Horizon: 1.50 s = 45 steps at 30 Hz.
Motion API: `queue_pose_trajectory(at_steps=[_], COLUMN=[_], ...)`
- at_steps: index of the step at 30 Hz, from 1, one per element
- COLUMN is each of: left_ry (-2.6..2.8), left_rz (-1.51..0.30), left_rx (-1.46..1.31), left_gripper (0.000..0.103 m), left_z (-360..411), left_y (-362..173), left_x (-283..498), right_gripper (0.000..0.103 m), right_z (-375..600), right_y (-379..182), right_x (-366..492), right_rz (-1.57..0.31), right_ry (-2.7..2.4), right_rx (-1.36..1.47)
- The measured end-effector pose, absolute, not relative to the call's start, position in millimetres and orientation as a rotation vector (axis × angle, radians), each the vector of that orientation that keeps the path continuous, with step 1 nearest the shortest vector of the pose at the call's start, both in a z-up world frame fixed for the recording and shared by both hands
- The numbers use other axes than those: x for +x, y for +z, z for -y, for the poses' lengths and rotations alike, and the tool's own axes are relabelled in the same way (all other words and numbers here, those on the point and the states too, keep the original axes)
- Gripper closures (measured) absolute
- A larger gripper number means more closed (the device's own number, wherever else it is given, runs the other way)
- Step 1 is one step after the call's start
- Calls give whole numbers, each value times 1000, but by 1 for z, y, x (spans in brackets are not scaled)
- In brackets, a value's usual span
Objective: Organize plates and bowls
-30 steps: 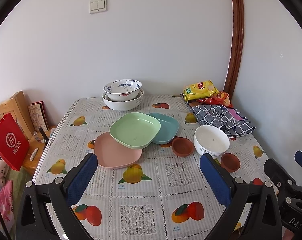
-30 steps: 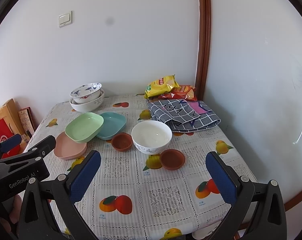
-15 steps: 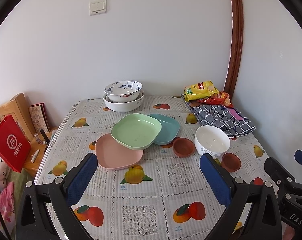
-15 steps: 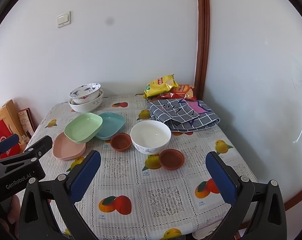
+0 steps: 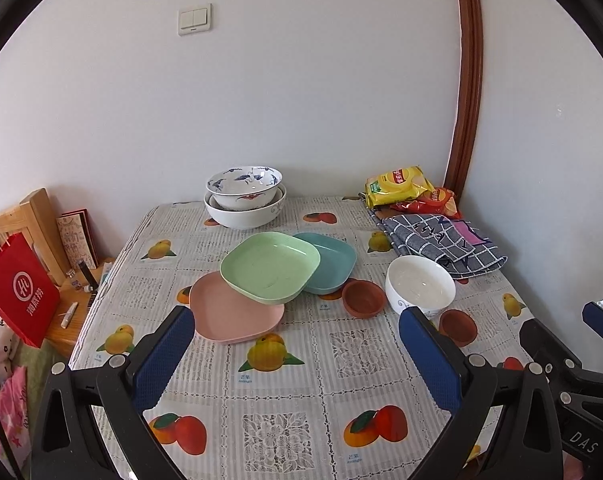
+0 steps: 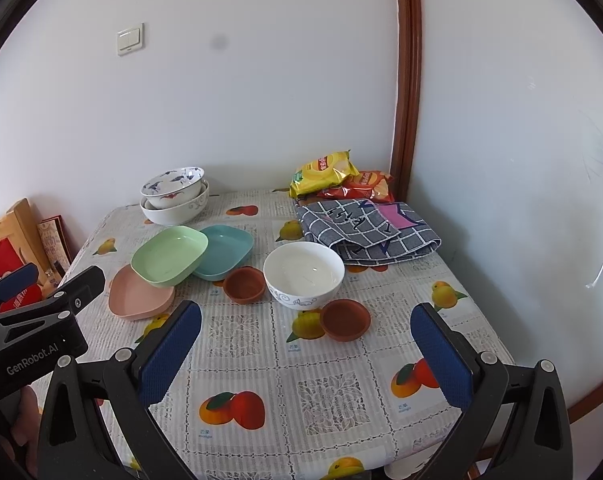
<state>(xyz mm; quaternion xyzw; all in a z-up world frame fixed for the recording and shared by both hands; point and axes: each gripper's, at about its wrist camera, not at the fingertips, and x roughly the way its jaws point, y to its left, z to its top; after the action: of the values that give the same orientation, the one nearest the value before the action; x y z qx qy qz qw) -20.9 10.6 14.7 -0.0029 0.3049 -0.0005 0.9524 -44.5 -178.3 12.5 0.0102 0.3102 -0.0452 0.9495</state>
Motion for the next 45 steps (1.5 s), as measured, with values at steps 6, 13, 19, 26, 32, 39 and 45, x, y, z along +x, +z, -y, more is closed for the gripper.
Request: queue_pose_trajectory(at_steps=[6, 13, 19, 26, 32, 39, 45], left_ry=[-3, -11, -12, -9, 21, 67, 79], left_rz=[-619, -633, -662, -709, -778, -824, -838], left_rx=[-8, -10, -7, -23, -64, -96, -131], left_gripper=[0, 0, 0, 0, 0, 5, 7], left_z=[-11, -12, -14, -24, -47, -75, -93], left_y=[15, 9, -4, -23, -48, -68, -78], left_x=[-21, -14, 3, 29, 60, 91, 117], right_gripper=[0, 0, 0, 0, 0, 6, 21], right_z=[178, 177, 175, 173, 170, 151, 124], right_y=[11, -1, -19, -38, -55, -67, -73], right_x=[-43, -31, -11, 11, 37, 77, 121], right_rz=[-631, -658, -703, -731, -777, -804, -826], right_ry=[-84, -89, -101, -108, -85, -12, 57], right_rx=[28, 29, 18, 1, 12, 27, -2])
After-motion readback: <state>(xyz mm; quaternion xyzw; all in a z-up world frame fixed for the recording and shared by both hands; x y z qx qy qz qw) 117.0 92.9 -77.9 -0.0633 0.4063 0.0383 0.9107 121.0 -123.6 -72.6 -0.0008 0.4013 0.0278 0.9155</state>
